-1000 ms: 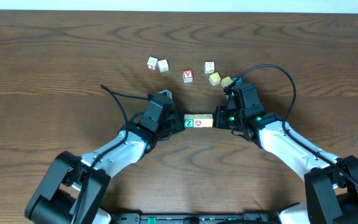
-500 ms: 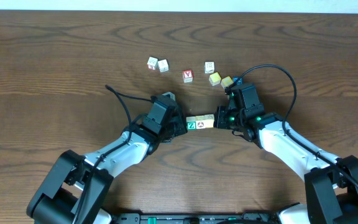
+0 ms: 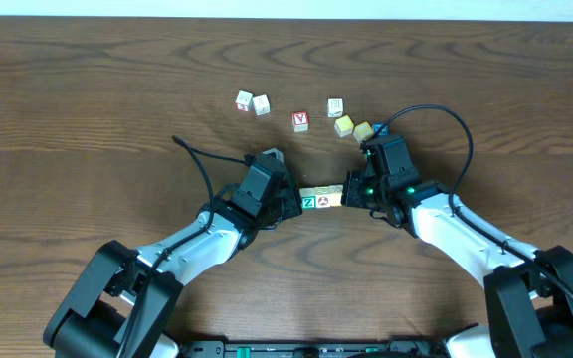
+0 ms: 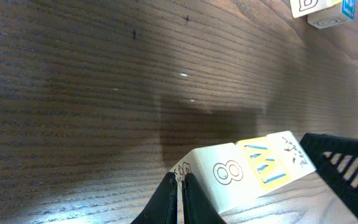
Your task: Lift 3 blocks
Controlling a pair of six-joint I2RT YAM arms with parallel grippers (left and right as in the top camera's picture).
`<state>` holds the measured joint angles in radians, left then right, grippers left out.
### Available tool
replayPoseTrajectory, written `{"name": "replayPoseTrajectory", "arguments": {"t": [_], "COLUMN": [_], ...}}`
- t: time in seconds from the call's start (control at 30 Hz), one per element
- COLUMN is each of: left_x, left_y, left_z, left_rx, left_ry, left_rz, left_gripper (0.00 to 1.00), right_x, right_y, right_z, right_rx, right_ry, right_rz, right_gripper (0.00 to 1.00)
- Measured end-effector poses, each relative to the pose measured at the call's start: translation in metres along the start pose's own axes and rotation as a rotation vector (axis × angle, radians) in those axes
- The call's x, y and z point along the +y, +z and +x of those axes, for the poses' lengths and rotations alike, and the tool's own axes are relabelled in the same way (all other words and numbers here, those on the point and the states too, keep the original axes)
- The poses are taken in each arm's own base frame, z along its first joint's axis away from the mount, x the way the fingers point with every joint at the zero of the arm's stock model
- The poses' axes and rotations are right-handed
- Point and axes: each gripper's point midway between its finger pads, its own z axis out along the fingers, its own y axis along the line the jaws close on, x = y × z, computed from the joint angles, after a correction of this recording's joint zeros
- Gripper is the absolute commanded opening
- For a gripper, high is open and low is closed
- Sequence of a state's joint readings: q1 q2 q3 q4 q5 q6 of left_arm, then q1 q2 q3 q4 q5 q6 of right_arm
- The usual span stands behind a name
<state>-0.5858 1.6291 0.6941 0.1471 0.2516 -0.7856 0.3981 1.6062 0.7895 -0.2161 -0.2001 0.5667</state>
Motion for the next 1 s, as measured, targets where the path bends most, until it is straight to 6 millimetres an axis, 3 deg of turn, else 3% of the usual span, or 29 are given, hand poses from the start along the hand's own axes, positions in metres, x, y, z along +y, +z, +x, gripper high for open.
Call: {"name": "replayPoseTrajectory", "arguments": {"t": [1.0], "left_x": [0.011], "left_y": [0.009], "left_z": [0.003], "left_rx": [0.004], "left_ry": [-0.01], "left_rz": [-0.038], "left_gripper": [0.07], "right_x": [0.0], "right_y": [0.003], "right_z": [0.012], "right_rx": [0.041], "right_ry": [0.023], "right_rz": [0.013], "right_gripper": [0.01]}}
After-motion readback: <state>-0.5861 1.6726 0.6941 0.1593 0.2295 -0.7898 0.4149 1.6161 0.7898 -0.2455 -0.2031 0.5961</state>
